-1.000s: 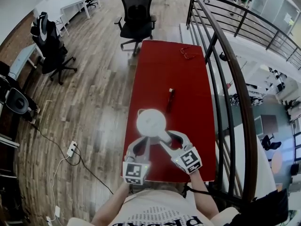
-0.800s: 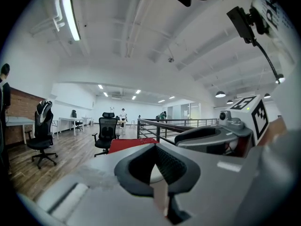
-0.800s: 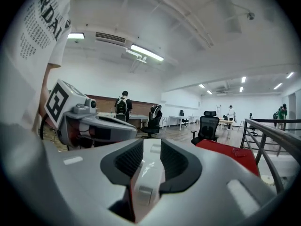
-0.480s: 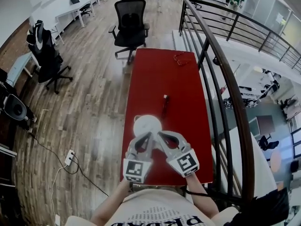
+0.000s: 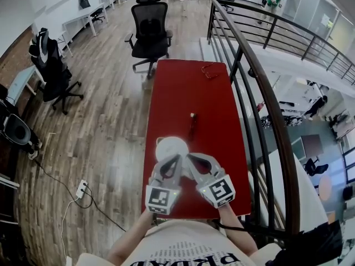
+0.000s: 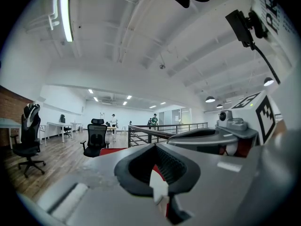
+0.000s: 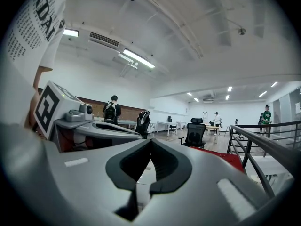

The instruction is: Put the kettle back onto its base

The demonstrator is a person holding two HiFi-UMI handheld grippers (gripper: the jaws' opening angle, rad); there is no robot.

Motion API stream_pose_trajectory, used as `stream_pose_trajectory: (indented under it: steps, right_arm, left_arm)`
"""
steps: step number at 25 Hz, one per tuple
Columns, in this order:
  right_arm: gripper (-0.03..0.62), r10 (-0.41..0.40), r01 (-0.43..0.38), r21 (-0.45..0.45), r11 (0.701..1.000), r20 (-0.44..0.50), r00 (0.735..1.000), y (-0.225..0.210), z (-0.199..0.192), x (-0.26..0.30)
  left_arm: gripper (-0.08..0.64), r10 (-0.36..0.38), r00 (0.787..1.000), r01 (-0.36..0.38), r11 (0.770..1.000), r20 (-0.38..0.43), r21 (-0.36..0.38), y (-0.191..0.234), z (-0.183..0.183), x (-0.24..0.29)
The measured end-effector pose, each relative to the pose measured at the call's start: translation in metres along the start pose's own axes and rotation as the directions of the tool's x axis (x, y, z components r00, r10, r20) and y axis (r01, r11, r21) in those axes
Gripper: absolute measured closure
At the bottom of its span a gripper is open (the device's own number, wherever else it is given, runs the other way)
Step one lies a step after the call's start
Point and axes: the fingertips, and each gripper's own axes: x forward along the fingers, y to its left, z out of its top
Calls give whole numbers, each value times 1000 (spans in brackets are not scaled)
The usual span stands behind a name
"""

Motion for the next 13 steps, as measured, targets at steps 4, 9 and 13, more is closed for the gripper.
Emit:
stream_pose_trajectory:
  steps: [4,9,13]
  right_arm:
    - [584,-2,2,-6,1000,2,1000,-1,2,-1]
    - [584,1,-1,-6,1000,-4,1000,-1,1,-1]
    - [584,3,-3,3,1000,-8,1000,-2,-1,-1]
  left_arm:
    - [554,1,1000,-1,1000,-5,-5,-1,0,2]
    - [554,4,1000,-4,1000,-7,-11,-2,1,2]
    - [554,6,1000,-6,1000,-9,-12,-3,0,4]
